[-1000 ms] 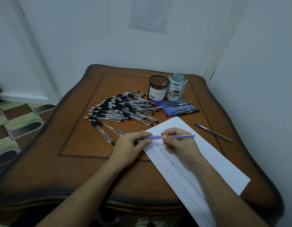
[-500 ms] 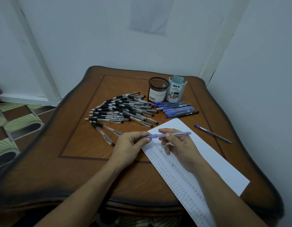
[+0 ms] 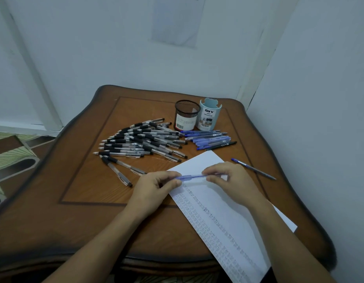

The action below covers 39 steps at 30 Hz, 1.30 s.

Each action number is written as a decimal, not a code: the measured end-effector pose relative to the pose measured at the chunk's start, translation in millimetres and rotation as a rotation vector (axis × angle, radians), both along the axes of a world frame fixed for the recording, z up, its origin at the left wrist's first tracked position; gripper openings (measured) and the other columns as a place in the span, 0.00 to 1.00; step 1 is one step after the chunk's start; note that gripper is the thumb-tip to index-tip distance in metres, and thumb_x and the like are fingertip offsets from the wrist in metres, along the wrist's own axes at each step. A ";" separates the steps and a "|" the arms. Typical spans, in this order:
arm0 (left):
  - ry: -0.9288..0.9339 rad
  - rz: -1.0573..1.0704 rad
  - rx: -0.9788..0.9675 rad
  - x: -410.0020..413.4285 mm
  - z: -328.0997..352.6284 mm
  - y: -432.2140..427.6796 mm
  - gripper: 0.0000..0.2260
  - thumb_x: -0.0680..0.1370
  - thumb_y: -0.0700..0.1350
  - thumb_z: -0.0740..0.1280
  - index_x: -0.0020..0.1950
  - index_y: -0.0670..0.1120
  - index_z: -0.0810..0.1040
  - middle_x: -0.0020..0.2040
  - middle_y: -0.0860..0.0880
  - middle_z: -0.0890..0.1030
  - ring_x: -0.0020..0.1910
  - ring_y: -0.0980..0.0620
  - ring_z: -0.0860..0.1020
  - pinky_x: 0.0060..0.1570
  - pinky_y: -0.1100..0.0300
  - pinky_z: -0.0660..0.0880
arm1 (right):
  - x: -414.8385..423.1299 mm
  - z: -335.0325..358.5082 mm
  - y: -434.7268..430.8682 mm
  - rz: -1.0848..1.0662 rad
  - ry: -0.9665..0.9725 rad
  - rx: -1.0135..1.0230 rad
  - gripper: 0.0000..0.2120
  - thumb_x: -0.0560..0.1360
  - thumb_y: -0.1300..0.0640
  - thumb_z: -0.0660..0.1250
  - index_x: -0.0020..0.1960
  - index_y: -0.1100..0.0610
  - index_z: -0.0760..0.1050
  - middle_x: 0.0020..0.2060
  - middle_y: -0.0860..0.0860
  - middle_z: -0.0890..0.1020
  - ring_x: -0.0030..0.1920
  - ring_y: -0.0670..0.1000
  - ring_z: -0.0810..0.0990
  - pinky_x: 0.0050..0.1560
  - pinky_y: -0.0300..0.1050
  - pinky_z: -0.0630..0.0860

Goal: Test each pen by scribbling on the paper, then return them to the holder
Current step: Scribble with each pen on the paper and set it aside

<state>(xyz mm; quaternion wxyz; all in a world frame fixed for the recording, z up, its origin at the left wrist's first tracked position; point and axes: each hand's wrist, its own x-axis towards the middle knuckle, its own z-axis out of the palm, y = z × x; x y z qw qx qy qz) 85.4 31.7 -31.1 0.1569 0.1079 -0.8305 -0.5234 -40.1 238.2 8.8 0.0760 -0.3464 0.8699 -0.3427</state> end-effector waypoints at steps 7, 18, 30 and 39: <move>-0.077 -0.161 -0.351 2.0 -0.5 -0.8 0.25 0.69 0.60 0.75 0.65 0.59 0.77 0.63 0.64 0.72 0.62 0.68 0.67 0.64 0.65 0.65 | -68.3 -2.7 70.7 -0.551 0.083 -0.049 0.06 0.78 0.60 0.69 0.46 0.50 0.82 0.44 0.47 0.85 0.42 0.45 0.79 0.47 0.36 0.73; -0.110 -0.211 -0.432 -0.3 -8.7 -2.5 0.46 0.57 0.84 0.53 0.64 0.58 0.79 0.63 0.66 0.70 0.64 0.69 0.62 0.62 0.66 0.61 | -74.8 -23.7 99.2 -0.563 0.119 0.178 0.11 0.80 0.47 0.65 0.57 0.47 0.84 0.55 0.49 0.80 0.59 0.53 0.75 0.61 0.53 0.66; -0.106 -0.191 -0.460 0.6 -8.0 -1.4 0.46 0.58 0.84 0.51 0.63 0.57 0.79 0.64 0.63 0.72 0.62 0.66 0.65 0.61 0.64 0.62 | -14.9 -19.7 134.9 -0.684 0.023 0.050 0.12 0.79 0.61 0.68 0.61 0.56 0.82 0.49 0.51 0.77 0.51 0.52 0.76 0.52 0.44 0.73; -0.103 -0.176 -0.541 1.1 -6.8 -0.4 0.46 0.60 0.84 0.50 0.62 0.56 0.81 0.64 0.58 0.76 0.64 0.58 0.70 0.65 0.55 0.64 | 9.4 -21.3 151.8 -0.706 0.022 0.042 0.15 0.76 0.59 0.71 0.62 0.55 0.81 0.47 0.49 0.77 0.46 0.48 0.76 0.50 0.43 0.74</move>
